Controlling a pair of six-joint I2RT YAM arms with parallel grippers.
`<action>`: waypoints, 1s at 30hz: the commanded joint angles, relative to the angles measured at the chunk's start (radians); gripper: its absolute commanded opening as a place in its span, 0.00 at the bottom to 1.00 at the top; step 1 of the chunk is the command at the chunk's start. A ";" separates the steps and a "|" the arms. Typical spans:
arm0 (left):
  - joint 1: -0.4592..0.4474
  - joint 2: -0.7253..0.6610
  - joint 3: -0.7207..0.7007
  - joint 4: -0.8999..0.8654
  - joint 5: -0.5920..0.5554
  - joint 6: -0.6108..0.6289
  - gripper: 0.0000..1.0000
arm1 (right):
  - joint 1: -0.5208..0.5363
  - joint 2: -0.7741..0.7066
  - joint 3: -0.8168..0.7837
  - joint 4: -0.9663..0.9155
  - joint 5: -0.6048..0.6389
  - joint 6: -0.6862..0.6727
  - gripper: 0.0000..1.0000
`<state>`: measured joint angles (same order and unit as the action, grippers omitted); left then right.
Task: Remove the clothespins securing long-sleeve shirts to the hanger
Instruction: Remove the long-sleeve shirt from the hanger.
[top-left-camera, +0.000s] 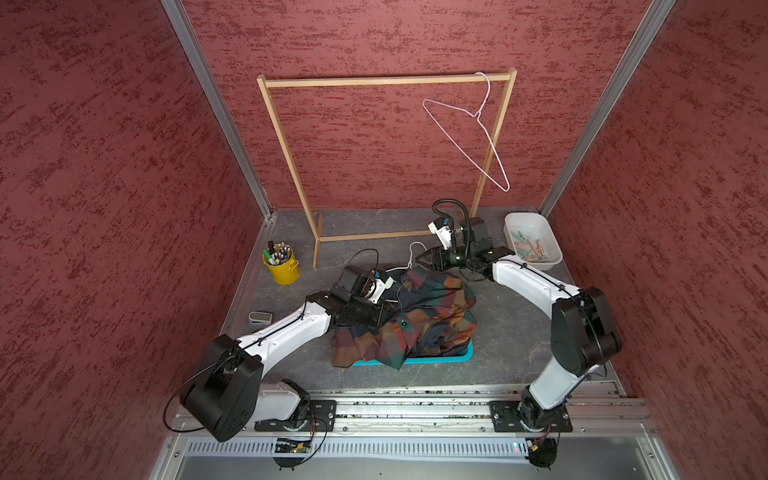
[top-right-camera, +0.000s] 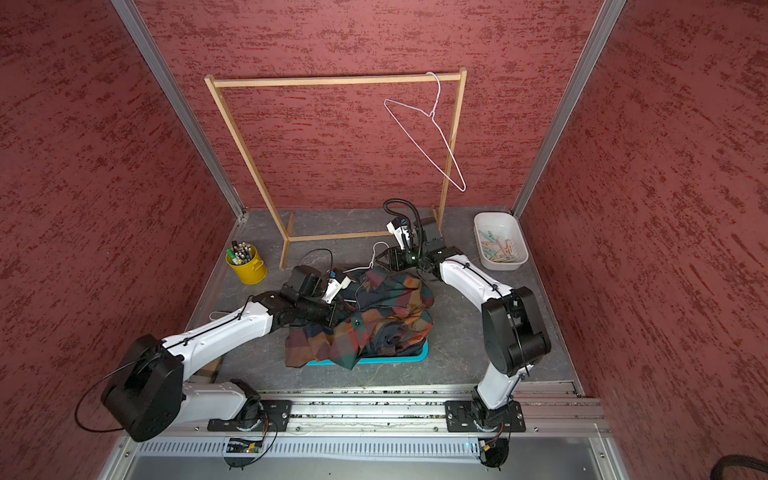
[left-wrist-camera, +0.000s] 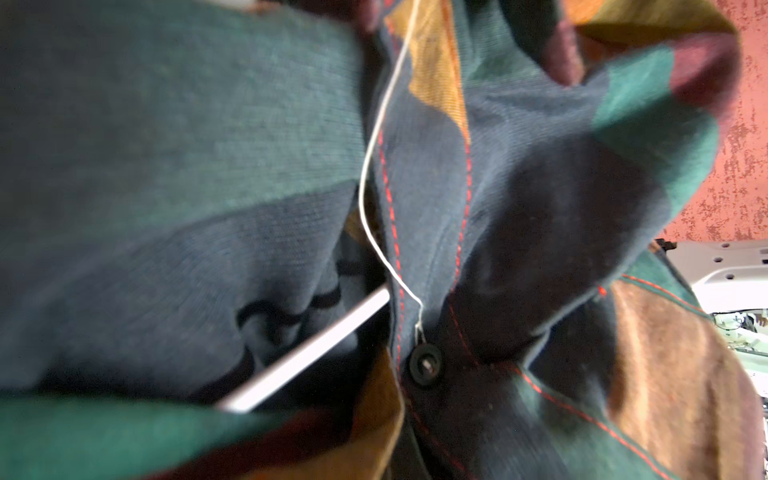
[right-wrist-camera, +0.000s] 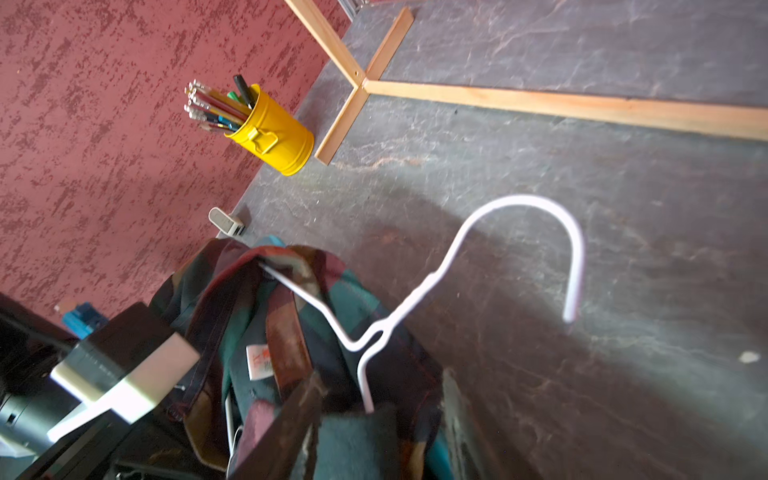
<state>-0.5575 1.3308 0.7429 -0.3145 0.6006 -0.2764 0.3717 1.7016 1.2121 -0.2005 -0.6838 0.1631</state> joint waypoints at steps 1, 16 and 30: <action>-0.010 0.021 -0.010 0.024 0.007 0.000 0.00 | 0.007 -0.016 -0.016 -0.005 -0.039 -0.004 0.50; 0.005 0.011 -0.017 0.039 -0.008 0.015 0.00 | 0.022 0.148 0.061 0.129 -0.072 0.072 0.50; 0.044 0.051 0.001 0.063 0.004 0.042 0.00 | 0.049 0.209 0.098 0.298 -0.174 0.177 0.41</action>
<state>-0.5243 1.3689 0.7403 -0.2703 0.6067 -0.2565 0.4156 1.8938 1.2713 0.0208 -0.8085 0.3035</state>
